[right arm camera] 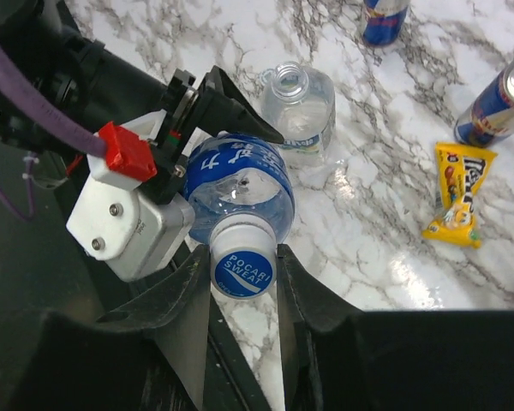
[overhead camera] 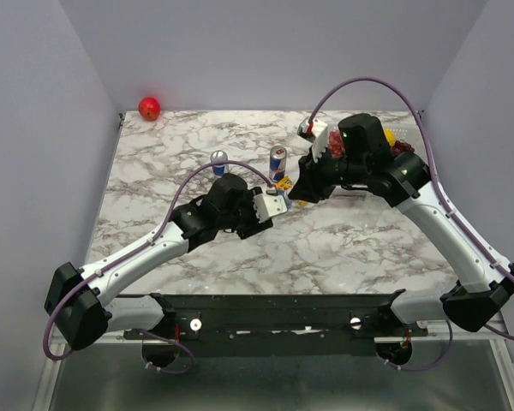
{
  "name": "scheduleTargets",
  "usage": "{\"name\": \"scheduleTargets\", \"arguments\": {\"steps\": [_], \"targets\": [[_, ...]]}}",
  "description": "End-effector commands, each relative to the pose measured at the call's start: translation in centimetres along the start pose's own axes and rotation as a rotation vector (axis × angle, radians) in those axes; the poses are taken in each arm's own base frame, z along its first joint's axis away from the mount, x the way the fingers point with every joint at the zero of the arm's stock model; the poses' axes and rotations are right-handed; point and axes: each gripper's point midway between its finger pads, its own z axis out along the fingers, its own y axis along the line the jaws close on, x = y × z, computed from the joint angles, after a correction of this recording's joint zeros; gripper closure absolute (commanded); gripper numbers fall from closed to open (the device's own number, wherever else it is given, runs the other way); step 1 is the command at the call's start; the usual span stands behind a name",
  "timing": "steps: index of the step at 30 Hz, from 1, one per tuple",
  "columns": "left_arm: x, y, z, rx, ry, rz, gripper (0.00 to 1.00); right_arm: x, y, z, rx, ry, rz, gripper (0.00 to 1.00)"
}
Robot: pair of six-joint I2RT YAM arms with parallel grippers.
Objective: Screw on the bottle caps
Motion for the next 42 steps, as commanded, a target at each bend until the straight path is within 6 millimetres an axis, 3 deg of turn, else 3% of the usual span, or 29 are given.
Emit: {"name": "scheduleTargets", "arguments": {"steps": [1,4,15,17,20,21,25,28,30,31,32,33,34,35,36,38,42], "targets": [[-9.5,2.3,-2.2,-0.074,-0.313,0.046,1.0,2.7,-1.6,1.7,0.108,0.127,0.18,0.88],[-8.8,2.1,-2.1,-0.073,-0.3,0.048,1.0,2.1,-1.7,1.5,0.108,0.116,0.192,0.88],[-5.9,0.5,-0.8,-0.024,-0.244,-0.005,1.0,-1.2,-1.0,0.3,0.074,0.03,0.089,0.65],[-5.4,0.1,-0.7,-0.016,-0.234,-0.018,1.0,-2.1,-0.7,-0.1,0.065,0.014,0.078,0.52],[-4.8,-0.6,-0.5,0.009,-0.225,-0.036,1.0,-3.7,0.2,-1.1,0.036,-0.023,0.037,0.43],[-4.7,-0.6,-0.5,0.01,-0.224,-0.044,1.0,-4.0,0.3,-1.4,0.027,-0.025,0.014,0.35],[-4.4,-1.2,-0.4,0.039,-0.225,-0.087,1.0,-6.0,1.5,-3.0,-0.006,-0.083,-0.043,0.19],[-4.3,-1.7,-0.5,0.086,-0.238,-0.107,1.0,-7.1,2.4,-4.5,-0.038,-0.126,-0.182,0.04],[-4.4,-2.2,-0.7,0.124,-0.257,-0.117,1.0,-7.2,3.7,-5.4,-0.119,-0.157,-0.388,0.01],[-4.7,-2.9,-1.1,0.184,-0.283,-0.111,1.0,-5.8,4.3,-5.2,-0.169,-0.147,-0.467,0.01],[-5.1,-3.2,-1.4,0.208,-0.299,-0.098,1.0,-5.3,6.1,-6.9,-0.231,-0.201,-0.569,0.01],[-5.3,-3.5,-1.5,0.227,-0.306,-0.097,1.0,-4.8,6.5,-7.4,-0.234,-0.229,-0.644,0.01],[-5.5,-4.0,-1.8,0.263,-0.317,-0.096,1.0,-3.3,5.8,-6.1,-0.237,-0.228,-0.734,0.01],[-5.9,-4.0,-2.0,0.268,-0.325,-0.094,1.0,-3.3,6.3,-7.3,-0.216,-0.27,-0.793,0.01],[-5.9,-4.2,-2.1,0.28,-0.326,-0.079,1.0,-2.9,5.9,-7.0,-0.201,-0.271,-0.811,0.01],[-5.9,-4.5,-2.2,0.308,-0.315,-0.073,1.0,-3.0,5.1,-6.7,-0.156,-0.277,-0.837,0.0],[-5.6,-4.9,-2.2,0.334,-0.301,-0.058,1.0,-3.7,5.2,-6.7,-0.15,-0.307,-0.875,0.0]]}}
